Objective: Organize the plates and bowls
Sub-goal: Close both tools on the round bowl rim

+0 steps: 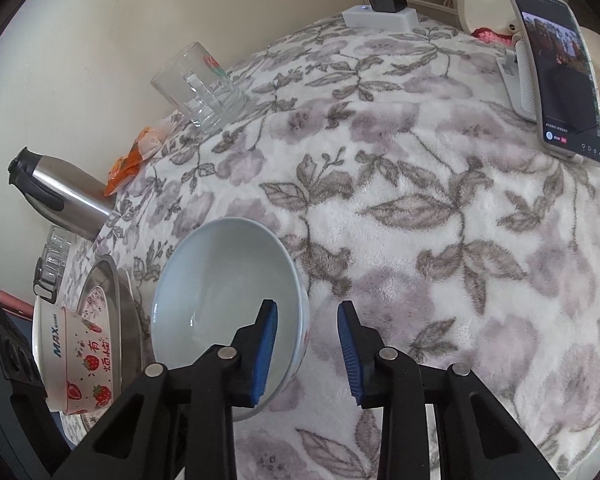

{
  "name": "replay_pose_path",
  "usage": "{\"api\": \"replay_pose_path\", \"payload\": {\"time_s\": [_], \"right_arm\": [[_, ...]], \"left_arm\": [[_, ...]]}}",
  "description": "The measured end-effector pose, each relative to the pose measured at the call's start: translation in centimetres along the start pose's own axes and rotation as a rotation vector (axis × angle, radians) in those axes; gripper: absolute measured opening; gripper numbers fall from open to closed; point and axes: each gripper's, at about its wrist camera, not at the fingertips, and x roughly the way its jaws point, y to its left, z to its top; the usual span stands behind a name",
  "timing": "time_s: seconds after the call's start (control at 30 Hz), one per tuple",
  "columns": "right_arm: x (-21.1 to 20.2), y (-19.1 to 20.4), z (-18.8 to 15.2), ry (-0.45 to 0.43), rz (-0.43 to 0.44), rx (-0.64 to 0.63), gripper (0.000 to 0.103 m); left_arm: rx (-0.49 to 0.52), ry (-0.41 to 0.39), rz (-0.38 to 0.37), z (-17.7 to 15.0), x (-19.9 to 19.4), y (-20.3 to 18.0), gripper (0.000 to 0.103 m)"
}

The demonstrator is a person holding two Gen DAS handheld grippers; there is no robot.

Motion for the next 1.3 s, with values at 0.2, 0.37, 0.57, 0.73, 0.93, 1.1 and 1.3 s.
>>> {"api": "replay_pose_path", "payload": {"time_s": [0.2, 0.37, 0.57, 0.73, 0.93, 1.1, 1.3], "right_arm": [[0.7, -0.4, 0.0, 0.015, 0.002, 0.020, 0.034], [1.3, -1.0, 0.0, 0.025, 0.024, 0.054, 0.034], [1.7, -1.5, 0.0, 0.030, 0.046, 0.086, 0.033], [1.4, -1.3, 0.1, 0.027, 0.041, 0.079, 0.030], [1.4, -1.4, 0.1, 0.037, 0.043, 0.082, 0.030], [1.0, -0.6, 0.1, 0.029, 0.056, 0.055, 0.016], [0.8, -0.6, 0.1, 0.034, 0.057, 0.054, 0.016]], "left_arm": [[-0.015, 0.006, -0.003, 0.0, 0.6, 0.3, 0.028], [-0.014, 0.001, -0.006, 0.1, 1.0, 0.3, 0.028], [0.003, -0.015, -0.017, 0.2, 1.2, 0.1, 0.028], [0.005, -0.015, -0.018, 0.2, 1.2, 0.1, 0.028], [0.009, -0.015, -0.013, 0.3, 1.1, 0.0, 0.027], [0.013, -0.019, -0.015, 0.4, 0.9, -0.1, 0.024], [0.013, -0.020, -0.031, 0.6, 0.5, 0.0, 0.024]]}}
